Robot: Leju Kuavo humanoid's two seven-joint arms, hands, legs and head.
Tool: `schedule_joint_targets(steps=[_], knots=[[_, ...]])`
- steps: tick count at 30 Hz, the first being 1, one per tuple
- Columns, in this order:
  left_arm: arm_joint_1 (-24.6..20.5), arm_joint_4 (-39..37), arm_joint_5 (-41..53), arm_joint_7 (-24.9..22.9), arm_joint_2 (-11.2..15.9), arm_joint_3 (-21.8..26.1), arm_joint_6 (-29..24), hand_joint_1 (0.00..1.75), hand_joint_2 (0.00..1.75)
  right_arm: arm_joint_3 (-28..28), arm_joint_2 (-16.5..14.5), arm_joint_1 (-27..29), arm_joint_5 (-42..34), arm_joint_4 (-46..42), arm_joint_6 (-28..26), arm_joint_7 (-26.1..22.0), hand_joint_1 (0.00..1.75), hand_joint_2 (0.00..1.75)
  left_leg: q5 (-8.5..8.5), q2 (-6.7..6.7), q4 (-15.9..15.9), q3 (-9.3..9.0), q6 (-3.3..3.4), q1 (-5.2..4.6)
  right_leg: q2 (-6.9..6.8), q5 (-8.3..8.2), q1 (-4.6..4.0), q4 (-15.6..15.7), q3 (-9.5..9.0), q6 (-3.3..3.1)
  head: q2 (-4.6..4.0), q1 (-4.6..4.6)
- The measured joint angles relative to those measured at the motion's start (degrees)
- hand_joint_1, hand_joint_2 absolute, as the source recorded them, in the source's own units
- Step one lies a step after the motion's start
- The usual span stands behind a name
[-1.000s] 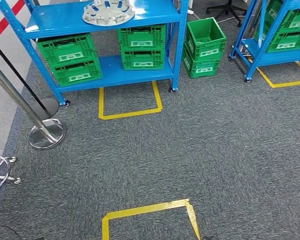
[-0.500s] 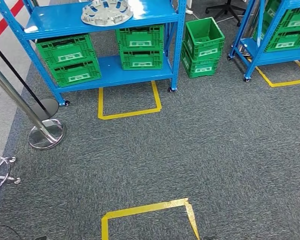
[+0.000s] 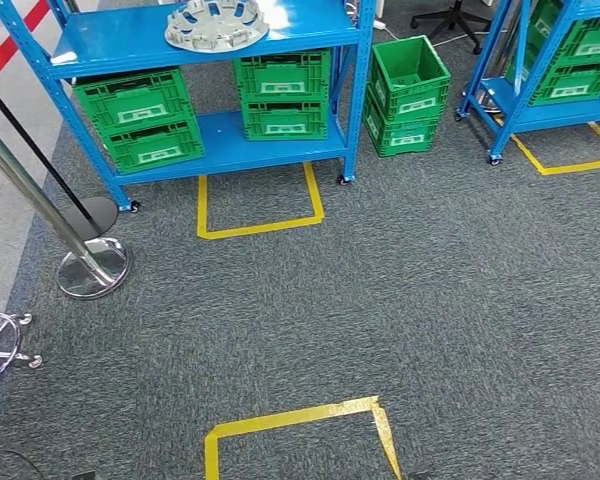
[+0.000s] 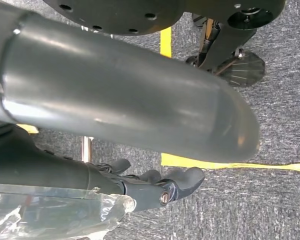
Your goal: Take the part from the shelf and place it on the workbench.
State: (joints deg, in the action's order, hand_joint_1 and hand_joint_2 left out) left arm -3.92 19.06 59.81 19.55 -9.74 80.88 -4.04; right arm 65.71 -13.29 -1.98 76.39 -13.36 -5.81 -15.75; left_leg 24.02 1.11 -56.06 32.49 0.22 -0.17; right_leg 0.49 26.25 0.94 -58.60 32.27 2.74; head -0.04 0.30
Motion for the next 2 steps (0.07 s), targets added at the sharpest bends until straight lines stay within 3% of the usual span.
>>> schedule_joint_targets(steps=[2], knots=[[0.00, 0.00, 0.01, 0.01, -0.09, -0.01, -0.01, 0.00, 0.00, 0.00, -0.04, 0.00, 0.07, -0.02, -0.16, -0.01, 0.00, 0.00, -0.55, 0.06, 1.00, -0.49, 0.30, 0.37, -0.07, 0.46, -0.17, -0.38, 0.18, 0.26, 0.00, 0.07]])
